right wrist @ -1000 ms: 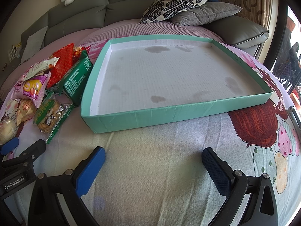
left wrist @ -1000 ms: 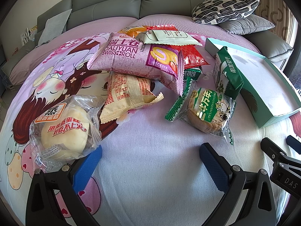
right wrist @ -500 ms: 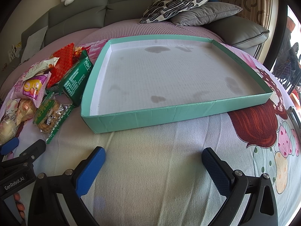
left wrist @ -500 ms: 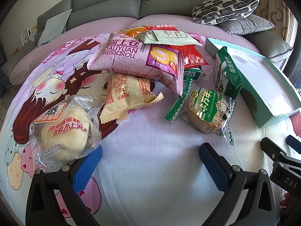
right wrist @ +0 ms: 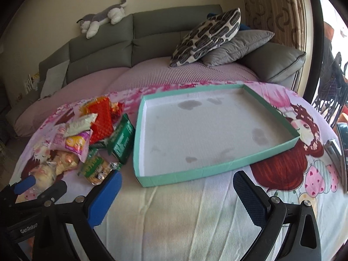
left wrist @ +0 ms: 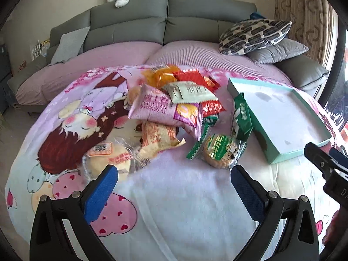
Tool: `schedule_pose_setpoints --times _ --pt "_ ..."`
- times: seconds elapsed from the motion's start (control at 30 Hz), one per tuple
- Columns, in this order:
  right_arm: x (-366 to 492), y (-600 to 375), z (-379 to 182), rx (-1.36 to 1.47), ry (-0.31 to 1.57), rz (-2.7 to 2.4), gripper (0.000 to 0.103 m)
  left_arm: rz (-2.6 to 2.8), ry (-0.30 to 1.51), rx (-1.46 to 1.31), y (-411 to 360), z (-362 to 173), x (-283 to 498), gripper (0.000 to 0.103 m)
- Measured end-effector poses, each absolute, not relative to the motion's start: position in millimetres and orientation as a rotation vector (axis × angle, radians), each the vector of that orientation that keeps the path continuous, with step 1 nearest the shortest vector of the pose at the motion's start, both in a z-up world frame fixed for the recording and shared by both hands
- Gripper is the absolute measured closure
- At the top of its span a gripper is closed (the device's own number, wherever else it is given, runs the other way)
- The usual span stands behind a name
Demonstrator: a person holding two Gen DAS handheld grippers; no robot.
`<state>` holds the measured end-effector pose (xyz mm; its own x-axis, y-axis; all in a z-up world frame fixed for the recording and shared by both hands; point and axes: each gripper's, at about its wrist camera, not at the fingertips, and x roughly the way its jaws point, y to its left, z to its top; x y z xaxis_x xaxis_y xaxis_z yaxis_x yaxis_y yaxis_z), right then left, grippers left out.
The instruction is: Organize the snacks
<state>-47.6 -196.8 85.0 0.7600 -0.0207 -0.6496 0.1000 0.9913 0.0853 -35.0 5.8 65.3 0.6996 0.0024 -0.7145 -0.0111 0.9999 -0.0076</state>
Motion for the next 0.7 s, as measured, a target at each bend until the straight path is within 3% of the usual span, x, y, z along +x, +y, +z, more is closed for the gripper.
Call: schedule_pose_setpoints --times 0.2,0.5,0.7 --pt "-40 -174 114 0.117 0.667 0.042 0.0 0.103 0.785 0.025 27 89 -30 0.0" --pt "-8 -115 85 0.063 0.806 0.159 0.0 0.175 0.907 -0.067 76 77 -11 0.0" --pt "12 -89 54 0.016 0.896 0.192 0.012 0.179 0.997 -0.127 85 52 8 0.0"
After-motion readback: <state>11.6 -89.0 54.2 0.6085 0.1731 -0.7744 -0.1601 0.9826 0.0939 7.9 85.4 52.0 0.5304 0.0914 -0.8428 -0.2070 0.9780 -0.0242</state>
